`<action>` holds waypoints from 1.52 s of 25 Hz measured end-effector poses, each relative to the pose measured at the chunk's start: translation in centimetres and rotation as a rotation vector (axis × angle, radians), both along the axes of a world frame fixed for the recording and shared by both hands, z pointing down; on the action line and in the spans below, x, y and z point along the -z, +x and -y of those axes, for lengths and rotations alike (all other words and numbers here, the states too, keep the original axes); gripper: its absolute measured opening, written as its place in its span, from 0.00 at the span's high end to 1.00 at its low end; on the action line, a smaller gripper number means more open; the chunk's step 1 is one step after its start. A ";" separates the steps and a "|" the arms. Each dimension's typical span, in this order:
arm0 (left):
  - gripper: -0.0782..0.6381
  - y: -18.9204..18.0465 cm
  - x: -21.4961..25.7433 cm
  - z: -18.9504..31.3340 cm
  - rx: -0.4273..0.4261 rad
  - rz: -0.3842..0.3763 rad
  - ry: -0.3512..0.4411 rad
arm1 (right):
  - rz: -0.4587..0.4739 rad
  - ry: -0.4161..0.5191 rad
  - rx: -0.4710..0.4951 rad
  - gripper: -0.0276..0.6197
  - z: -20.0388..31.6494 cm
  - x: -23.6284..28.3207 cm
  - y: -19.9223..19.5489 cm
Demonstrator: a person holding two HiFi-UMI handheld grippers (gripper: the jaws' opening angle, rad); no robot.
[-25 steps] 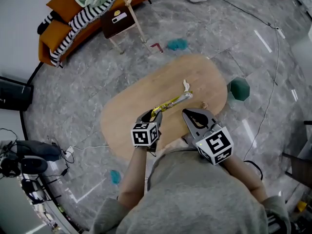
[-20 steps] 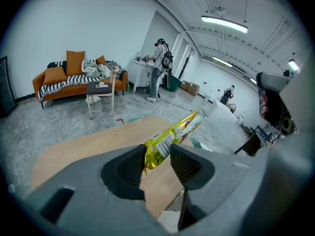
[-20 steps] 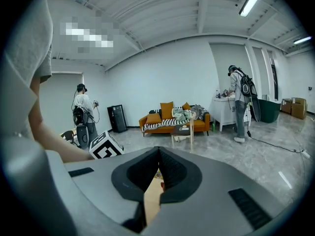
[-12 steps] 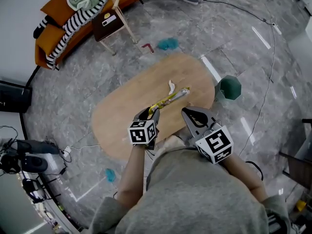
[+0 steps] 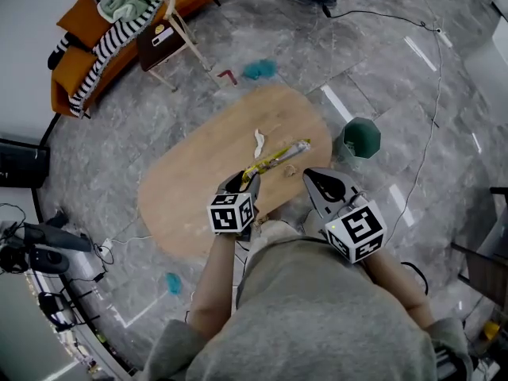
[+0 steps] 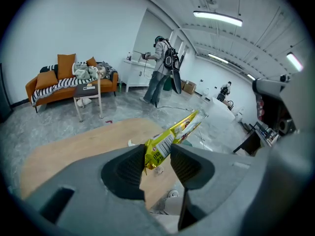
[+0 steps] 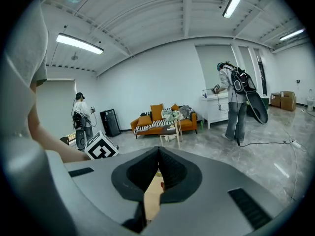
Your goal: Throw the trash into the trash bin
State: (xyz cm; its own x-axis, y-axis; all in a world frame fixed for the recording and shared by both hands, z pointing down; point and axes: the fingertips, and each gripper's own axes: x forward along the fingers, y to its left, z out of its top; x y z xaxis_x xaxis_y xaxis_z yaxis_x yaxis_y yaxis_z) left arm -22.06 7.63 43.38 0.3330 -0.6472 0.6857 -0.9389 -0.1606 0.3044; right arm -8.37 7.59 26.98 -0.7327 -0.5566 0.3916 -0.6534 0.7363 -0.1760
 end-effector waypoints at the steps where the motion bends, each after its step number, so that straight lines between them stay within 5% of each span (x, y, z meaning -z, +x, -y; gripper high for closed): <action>1: 0.65 0.7 0.0 0.1 -0.001 0.000 0.001 | -0.001 0.001 -0.004 0.95 0.1 0.0 0.7; 14: 0.65 9.2 -0.4 1.2 -0.040 0.008 -0.002 | 0.006 0.001 -0.065 0.95 1.6 -0.5 9.9; 38: 0.65 22.9 -0.4 4.3 -0.255 0.021 -0.006 | 0.014 -0.001 -0.261 0.95 2.3 -0.5 22.9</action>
